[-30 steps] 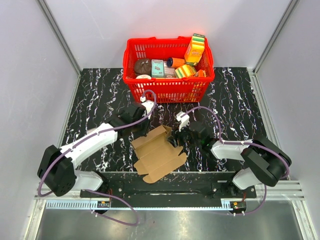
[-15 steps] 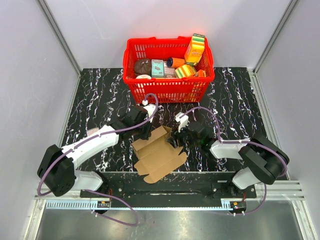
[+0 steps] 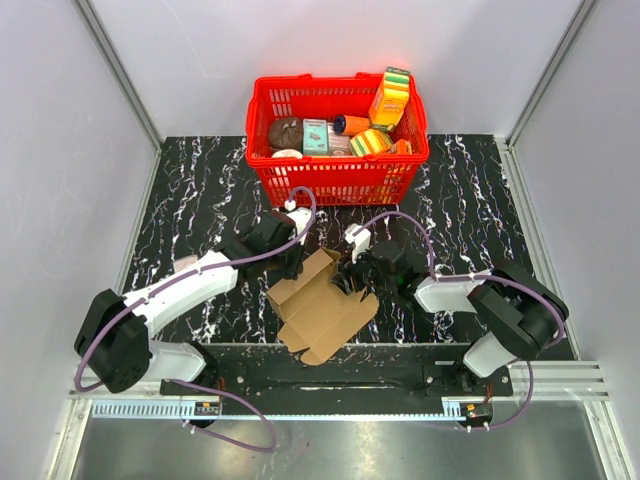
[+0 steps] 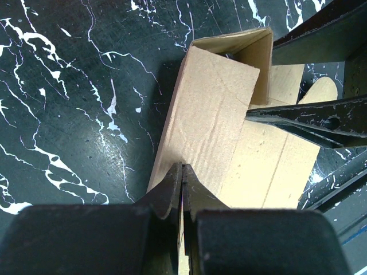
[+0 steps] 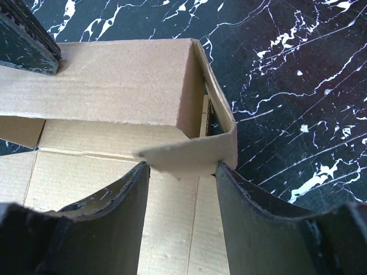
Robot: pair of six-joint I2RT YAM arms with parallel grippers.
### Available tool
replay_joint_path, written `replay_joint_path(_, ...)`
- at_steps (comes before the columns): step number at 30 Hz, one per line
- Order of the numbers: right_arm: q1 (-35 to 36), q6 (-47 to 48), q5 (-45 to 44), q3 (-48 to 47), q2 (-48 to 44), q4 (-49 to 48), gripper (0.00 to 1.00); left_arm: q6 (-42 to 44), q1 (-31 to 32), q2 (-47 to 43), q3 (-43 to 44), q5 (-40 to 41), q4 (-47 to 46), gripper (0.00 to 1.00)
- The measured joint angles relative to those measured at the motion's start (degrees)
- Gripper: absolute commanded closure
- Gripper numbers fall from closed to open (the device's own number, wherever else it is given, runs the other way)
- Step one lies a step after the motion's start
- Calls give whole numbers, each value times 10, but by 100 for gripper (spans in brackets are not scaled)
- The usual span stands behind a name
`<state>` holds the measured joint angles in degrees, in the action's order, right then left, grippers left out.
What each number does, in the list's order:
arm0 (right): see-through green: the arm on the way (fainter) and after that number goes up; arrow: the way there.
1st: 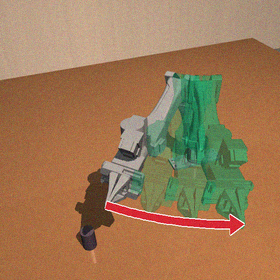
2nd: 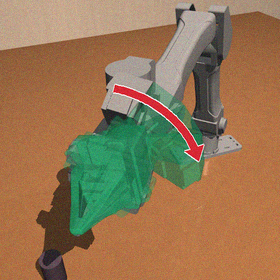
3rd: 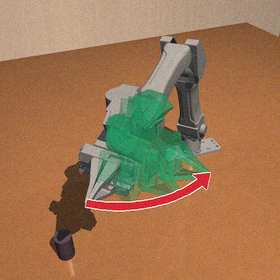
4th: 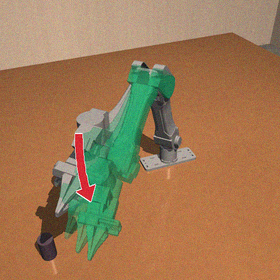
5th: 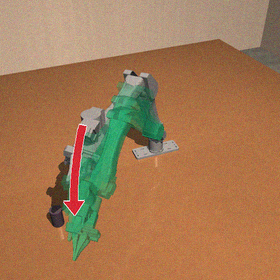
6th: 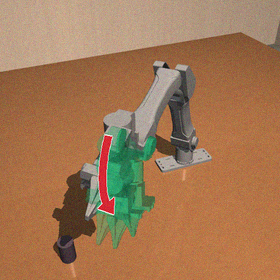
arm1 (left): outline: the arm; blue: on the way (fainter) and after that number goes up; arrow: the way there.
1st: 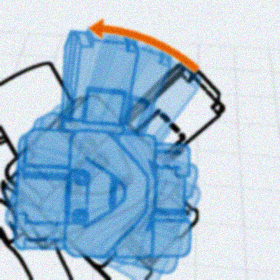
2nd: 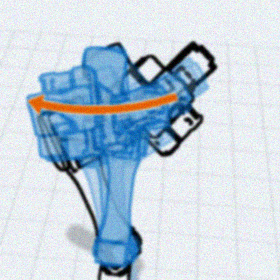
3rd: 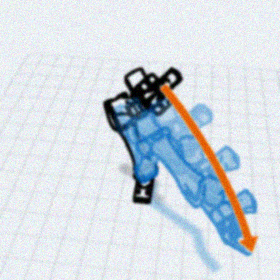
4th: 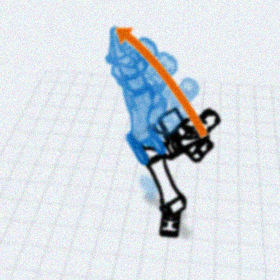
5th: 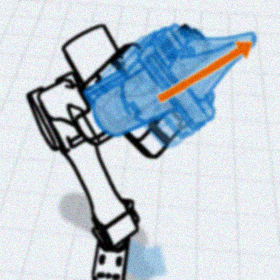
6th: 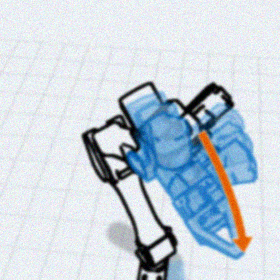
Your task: Fold the paper box
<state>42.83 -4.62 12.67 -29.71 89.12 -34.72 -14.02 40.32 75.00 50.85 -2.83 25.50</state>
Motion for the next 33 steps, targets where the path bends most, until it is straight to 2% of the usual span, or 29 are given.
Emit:
replay_joint_path(14, -2, 11, 20, -2, -19, 18, 44, 0, 0, 0, -3, 0, -7, 100)
replay_joint_path(23, -2, 9, 28, -1, -148, 85, 42, 0, 0, 1, -3, 0, -10, 100)
replay_joint_path(27, -3, 6, -2, -1, -199, 113, 44, 0, 0, 1, -3, 0, -12, 100)
replay_joint_path(31, -19, -6, -67, -6, -207, 150, 48, 0, 0, 1, -3, 0, -12, 100)
replay_joint_path(33, -38, -15, -102, -19, -192, 179, 55, 0, 0, 1, -3, 0, -12, 100)
